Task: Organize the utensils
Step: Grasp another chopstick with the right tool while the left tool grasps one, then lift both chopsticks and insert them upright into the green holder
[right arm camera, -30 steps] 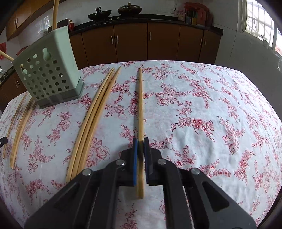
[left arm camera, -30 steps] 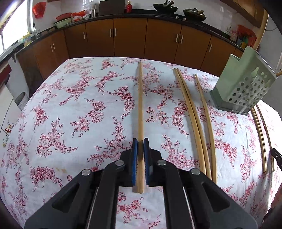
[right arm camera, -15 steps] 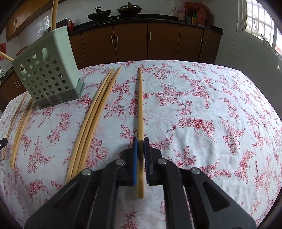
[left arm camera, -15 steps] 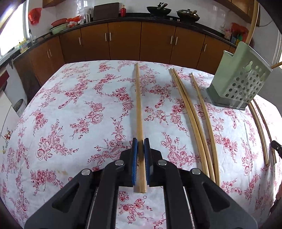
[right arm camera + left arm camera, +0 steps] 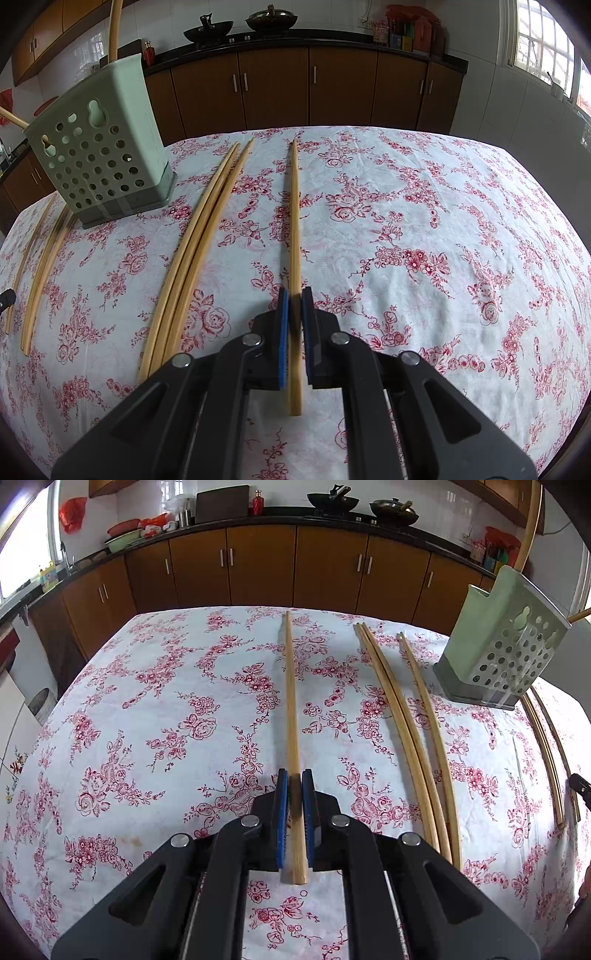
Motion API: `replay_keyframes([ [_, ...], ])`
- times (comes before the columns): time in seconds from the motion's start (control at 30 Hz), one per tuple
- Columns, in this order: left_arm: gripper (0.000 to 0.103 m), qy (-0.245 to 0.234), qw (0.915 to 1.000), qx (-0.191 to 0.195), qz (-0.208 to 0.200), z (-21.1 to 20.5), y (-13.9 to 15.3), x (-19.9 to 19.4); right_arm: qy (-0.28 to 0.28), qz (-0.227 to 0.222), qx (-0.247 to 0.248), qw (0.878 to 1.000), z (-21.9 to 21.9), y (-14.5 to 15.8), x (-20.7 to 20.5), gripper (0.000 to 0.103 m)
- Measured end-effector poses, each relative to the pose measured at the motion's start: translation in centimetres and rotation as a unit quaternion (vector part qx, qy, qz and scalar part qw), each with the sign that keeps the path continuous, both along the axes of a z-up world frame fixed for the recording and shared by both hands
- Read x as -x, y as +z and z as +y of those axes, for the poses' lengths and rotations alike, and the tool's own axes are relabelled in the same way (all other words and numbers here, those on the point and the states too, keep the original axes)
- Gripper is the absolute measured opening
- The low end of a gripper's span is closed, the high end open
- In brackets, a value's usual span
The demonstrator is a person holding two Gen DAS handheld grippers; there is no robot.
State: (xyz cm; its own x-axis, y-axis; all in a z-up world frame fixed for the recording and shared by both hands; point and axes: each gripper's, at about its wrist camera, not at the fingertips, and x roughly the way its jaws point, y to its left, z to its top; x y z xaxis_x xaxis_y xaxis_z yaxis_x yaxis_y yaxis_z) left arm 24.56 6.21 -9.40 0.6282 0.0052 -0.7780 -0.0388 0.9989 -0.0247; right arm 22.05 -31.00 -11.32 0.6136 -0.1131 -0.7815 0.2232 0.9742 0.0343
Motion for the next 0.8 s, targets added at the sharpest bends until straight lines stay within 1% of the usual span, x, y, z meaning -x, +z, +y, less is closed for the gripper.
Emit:
replay_keyframes([
  [0.17,0.009,0.000,1.0000,-0.008,0.001,-0.2,0.0,-0.1,0.000,0.001,0.003,1.000,-0.1,0.0,0.2,0.009],
  [0.33,0.009,0.000,0.9998,-0.021,0.002,-0.5,0.0,-0.1,0.000,0.006,0.030,1.000,0.5,0.0,-0.1,0.010],
  [0.47,0.009,0.000,0.9998,-0.022,0.002,-0.6,0.0,0.0,-0.002,0.005,0.020,1.000,0.1,0.0,0.0,0.011],
  [0.57,0.009,0.002,0.9995,-0.032,0.002,-1.0,0.0,0.4,-0.002,0.005,0.024,1.000,0.2,0.0,0.4,0.012],
  [0.8,0.009,0.004,0.9994,-0.035,0.003,-1.1,0.0,1.3,-0.001,0.005,0.023,1.000,0.4,0.1,1.5,0.012],
])
